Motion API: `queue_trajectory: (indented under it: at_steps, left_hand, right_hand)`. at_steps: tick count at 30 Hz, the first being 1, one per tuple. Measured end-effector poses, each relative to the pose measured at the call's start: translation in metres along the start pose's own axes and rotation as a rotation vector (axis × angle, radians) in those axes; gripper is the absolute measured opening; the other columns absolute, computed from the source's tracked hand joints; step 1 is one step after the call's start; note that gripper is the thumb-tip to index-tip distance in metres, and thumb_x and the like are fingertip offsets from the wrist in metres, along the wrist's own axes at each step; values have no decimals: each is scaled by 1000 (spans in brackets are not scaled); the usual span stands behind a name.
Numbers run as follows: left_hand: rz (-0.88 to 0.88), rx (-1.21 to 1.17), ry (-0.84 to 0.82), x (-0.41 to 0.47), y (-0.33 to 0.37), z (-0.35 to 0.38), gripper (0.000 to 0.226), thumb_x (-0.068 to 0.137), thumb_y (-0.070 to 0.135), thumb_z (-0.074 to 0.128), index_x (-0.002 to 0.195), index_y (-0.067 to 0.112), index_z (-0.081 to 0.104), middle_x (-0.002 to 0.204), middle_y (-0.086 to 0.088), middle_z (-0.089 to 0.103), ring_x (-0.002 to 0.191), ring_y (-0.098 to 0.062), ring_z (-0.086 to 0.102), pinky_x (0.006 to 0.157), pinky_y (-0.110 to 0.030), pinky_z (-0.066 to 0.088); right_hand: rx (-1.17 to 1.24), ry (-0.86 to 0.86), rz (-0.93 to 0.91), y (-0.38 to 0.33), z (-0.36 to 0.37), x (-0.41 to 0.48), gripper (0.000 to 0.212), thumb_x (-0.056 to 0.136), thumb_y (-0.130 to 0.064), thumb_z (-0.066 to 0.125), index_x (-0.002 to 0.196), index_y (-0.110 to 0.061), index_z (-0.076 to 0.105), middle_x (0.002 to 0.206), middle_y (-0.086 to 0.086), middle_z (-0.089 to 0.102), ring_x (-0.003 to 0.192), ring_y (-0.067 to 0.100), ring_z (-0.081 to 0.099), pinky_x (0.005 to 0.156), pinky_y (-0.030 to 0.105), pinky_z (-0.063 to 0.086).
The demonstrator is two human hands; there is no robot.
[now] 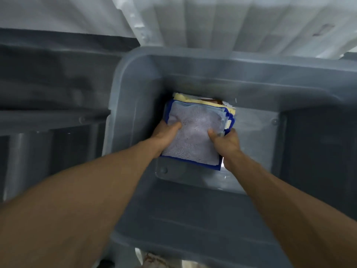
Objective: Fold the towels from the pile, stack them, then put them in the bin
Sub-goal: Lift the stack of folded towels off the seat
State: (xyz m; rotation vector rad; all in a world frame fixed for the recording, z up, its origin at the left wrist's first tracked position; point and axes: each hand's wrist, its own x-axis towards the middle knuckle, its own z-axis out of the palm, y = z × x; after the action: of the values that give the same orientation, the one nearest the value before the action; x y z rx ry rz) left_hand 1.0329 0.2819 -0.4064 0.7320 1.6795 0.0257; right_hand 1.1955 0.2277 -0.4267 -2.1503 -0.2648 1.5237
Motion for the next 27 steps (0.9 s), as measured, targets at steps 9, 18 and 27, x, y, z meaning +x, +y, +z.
queue_trajectory:
  at_steps: [9,18,27]
  left_hand:
    - [54,210,23,-106,28,-41,42,94,29,46,126,3,54,123,-10,57,106,-26,55,81,-32,41]
    - [148,270,-63,-264,79,-135,7,82,27,50,84,22,53,91,-4,58,86,-24,57,81,-38,46]
    - [262,198,-80,-395,82,-192,22,92,27,52,108,17,63,103,-6,70,100,-20,66,94,-39,52]
  right_hand:
    - [-227,-27,-54,-55,-20,-109,50,91,-10,58,139,-12,44,131,4,54,117,26,55,100,39,46]
    - [-217,-95,-105,-140,-31,-266,36,89,-10,57,125,-14,56,118,13,64,111,31,60,99,47,48]
    - [-279,-158,-196,-163,-34,-407,27,90,-9,57,117,-10,60,98,12,61,98,30,61,98,46,49]
